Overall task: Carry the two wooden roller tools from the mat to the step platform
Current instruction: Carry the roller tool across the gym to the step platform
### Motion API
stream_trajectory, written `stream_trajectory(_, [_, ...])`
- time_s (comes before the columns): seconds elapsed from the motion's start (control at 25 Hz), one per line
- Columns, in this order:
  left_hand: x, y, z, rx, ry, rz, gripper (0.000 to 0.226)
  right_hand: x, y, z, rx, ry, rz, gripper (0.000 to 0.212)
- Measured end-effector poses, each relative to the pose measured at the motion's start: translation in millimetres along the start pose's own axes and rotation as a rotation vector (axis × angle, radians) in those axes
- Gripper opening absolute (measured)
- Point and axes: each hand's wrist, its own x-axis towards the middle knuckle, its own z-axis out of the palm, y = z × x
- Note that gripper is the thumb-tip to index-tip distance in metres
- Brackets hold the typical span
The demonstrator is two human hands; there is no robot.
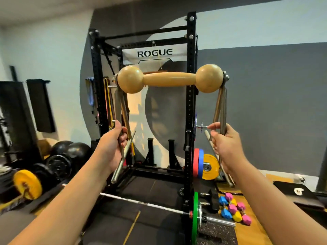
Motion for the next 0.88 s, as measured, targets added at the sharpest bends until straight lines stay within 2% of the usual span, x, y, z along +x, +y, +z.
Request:
stream_trajectory(0.16, [-31.8,27.8,-36.1,0.071,0.096,0.063,0.038,-3.9,-4.3,41.2,0.055,-0.093,0.007,0.024])
stream_trajectory(0.44, [-86.1,77.5,-120.4,0.149,0.379,0.153,0.038,-35.7,-0.7,156.9,0.139,-0.231,0.075,0.024])
stream_trajectory(0.6, [-120.5,110.5,-190.5,0.163,0.521,0.224,0.044,-71.3,1.0,240.9,0.235,-0.351,0.134,0.015])
stream_trajectory(0.88, [-169.6,170.8,-329.6,0.146,0.621,0.246,0.042,-134.6,-17.6,392.1,0.240,-0.494,0.115,0.029])
